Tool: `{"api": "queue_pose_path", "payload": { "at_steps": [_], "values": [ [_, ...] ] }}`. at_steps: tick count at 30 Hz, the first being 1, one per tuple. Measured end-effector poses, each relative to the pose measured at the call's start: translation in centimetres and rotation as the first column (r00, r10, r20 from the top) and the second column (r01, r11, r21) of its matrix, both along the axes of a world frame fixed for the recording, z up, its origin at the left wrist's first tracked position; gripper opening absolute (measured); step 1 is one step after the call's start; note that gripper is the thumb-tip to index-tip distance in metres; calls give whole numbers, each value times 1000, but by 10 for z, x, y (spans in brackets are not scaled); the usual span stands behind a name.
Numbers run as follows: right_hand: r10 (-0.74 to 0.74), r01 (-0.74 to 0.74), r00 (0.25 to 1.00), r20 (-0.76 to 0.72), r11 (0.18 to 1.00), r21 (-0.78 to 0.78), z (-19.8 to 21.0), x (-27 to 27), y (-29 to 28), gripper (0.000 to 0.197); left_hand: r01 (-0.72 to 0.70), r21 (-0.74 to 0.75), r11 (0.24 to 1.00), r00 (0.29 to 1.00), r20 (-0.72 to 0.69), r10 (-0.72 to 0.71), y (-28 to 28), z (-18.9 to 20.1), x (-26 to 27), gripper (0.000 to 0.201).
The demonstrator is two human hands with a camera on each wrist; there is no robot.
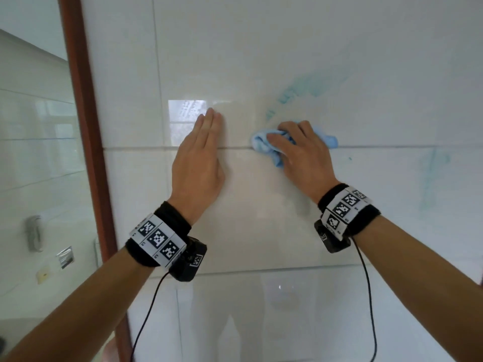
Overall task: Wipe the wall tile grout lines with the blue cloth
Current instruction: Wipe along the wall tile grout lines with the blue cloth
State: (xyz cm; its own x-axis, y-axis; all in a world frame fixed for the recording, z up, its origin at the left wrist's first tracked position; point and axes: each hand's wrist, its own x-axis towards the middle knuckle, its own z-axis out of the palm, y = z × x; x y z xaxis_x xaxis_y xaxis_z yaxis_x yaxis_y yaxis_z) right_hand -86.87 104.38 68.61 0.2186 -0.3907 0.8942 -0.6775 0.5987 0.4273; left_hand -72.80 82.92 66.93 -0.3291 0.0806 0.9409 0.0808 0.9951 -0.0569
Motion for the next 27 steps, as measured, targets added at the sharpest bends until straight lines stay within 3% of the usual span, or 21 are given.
{"api": "queue_pose_path", "payload": {
  "at_steps": [5, 13, 17, 20, 24, 27],
  "values": [
    [-30, 30, 999, 14, 999, -39, -5, -19, 48, 30, 8, 20, 1000, 1000, 15, -8, 33, -3, -13, 86],
    [-70, 72, 996, 51, 996, -42, -8, -42, 105, 42, -9, 29, 1000, 999, 43, 8, 66, -5, -18, 80],
    [53, -18, 987, 153, 975, -223, -1, -42, 135, 37, -13, 15, 1000, 998, 60, 12, 96, -12, -26, 70],
    [78, -7, 979, 189, 937, -350, 7, -51, 168, 29, 5, -31, 999, 998, 61, -3, 117, -21, -34, 57],
    [86, 35, 958, 274, 912, -408, -8, -74, 198, 27, -23, -81, 996, 996, 84, 30, 129, -32, -45, 38],
    [83, 12, 967, 242, 930, -368, -30, -80, 197, 32, -63, -82, 995, 991, 114, 72, 129, -37, -51, 33]
  ]
}}
